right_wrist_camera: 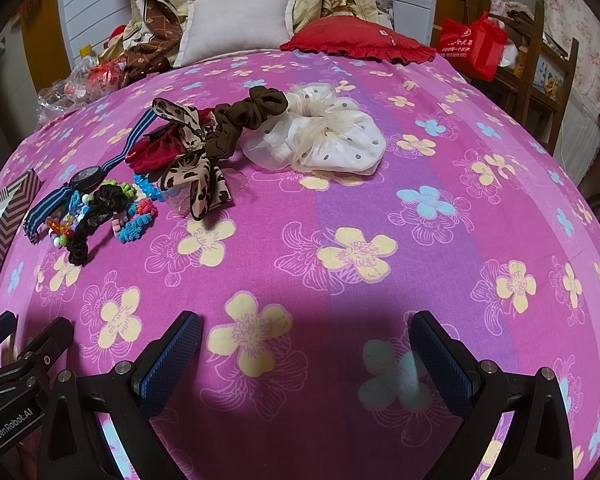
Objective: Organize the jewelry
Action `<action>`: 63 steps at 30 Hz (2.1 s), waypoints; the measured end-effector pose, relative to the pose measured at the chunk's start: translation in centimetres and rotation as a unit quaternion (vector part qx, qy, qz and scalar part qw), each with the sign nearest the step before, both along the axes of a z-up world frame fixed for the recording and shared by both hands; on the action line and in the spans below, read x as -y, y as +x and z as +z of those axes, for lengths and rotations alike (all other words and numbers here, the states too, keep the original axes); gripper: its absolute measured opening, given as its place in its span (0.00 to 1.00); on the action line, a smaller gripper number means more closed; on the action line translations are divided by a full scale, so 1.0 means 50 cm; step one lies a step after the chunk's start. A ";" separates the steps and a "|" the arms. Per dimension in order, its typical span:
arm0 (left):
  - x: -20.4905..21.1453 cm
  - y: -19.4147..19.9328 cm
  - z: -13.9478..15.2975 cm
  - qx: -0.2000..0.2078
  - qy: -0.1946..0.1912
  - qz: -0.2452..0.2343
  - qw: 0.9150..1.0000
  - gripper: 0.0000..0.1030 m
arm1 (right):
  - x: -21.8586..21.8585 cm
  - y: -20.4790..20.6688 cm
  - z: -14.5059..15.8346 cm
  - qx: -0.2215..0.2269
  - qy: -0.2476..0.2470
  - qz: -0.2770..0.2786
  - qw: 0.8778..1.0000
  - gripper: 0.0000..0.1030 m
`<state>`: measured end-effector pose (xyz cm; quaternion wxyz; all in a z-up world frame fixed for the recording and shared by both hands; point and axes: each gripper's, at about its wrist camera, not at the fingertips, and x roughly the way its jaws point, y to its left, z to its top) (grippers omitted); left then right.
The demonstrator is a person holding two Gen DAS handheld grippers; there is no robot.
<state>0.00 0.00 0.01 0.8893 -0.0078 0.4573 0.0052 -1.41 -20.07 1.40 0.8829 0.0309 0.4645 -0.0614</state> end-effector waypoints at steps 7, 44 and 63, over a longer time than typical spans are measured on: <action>-0.001 -0.001 0.000 0.000 0.000 0.000 1.000 1.00 | -0.001 -0.001 0.000 0.000 0.000 0.000 1.000 1.00; -0.152 -0.183 0.198 0.127 -0.026 0.020 0.991 0.94 | -0.134 -0.158 0.079 -0.014 0.001 0.029 0.999 0.78; -0.234 -0.190 0.155 0.083 0.020 0.052 0.995 0.94 | -0.120 -0.174 0.079 -0.022 0.042 0.007 0.999 0.76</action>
